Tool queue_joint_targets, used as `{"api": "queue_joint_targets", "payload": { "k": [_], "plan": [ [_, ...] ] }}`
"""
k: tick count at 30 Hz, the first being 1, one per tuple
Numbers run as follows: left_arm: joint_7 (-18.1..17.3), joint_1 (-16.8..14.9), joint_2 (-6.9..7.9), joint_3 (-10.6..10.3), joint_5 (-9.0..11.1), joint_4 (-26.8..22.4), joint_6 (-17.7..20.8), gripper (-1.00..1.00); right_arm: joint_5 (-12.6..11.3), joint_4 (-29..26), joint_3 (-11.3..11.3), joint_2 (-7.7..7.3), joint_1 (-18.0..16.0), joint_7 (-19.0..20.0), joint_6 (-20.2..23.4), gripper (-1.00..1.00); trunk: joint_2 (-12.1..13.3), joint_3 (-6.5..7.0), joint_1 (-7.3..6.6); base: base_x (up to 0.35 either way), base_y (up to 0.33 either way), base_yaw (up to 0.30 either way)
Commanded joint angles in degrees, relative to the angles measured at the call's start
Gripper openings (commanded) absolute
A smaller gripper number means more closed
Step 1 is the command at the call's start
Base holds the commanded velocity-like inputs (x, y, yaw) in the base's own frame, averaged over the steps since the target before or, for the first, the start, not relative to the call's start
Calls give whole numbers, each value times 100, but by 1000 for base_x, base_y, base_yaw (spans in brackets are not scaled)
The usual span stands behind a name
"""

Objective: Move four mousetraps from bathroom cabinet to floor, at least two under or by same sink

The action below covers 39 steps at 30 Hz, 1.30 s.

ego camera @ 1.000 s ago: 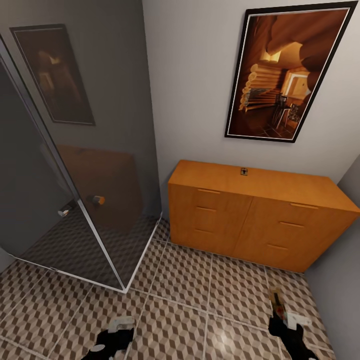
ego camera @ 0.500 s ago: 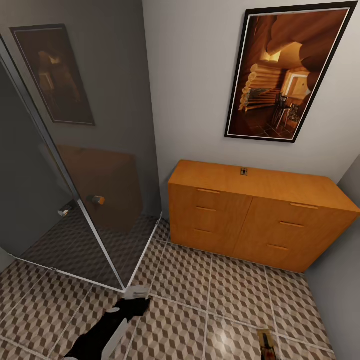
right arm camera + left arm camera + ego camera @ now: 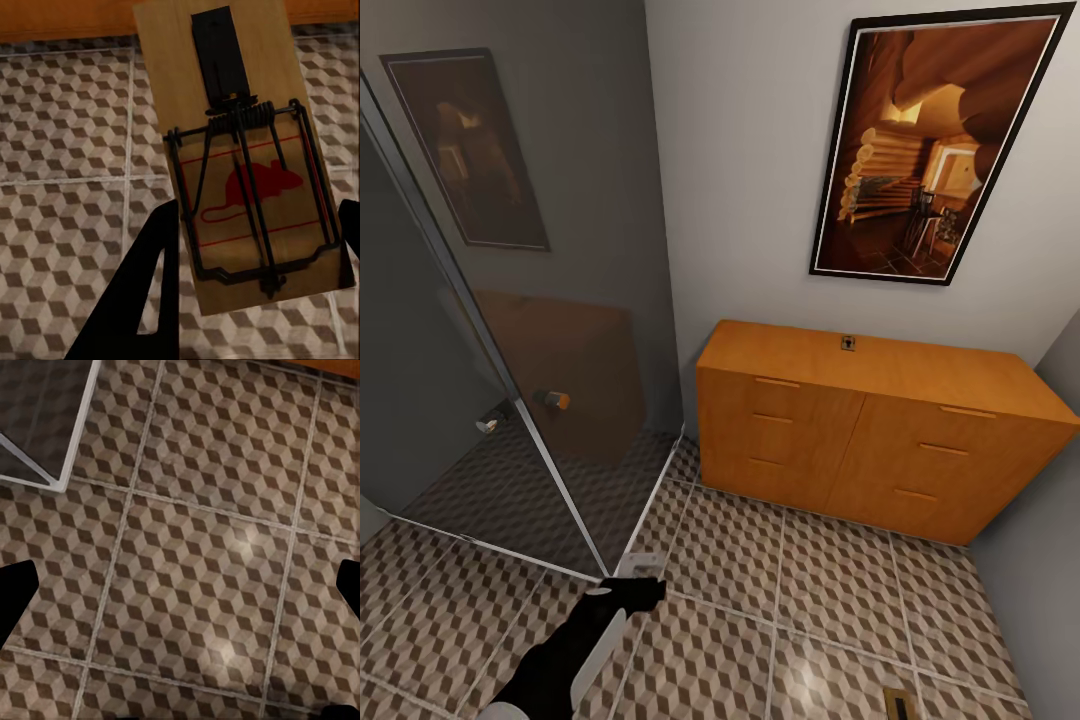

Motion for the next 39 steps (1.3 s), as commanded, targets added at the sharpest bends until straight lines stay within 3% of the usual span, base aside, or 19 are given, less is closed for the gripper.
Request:
{"api": "queue_joint_targets", "payload": {
  "k": [1,4,8,15,39],
  "plan": [
    [57,-4,1,-23,60,-21,24,100,-69,3,20,6,-5,-33,14,-100,-11,-11,3,0,0,0],
    [62,-4,-2,-34,59,-38,29,100,-69,0,23,26,-3,-331,112,-100,-11,-11,3,0,0,0],
    [60,-4,-2,-43,62,-41,30,100,-69,0,26,31,1,-437,381,-100,-11,-11,3,0,0,0],
    [58,-4,6,-47,64,-40,30,100,-63,-7,29,31,3,-453,557,-100,-11,-11,3,0,0,0],
    [55,-4,6,-47,68,-42,28,100,-67,-18,29,36,3,-445,564,-100,-11,-11,3,0,0,0]
  ]
}}
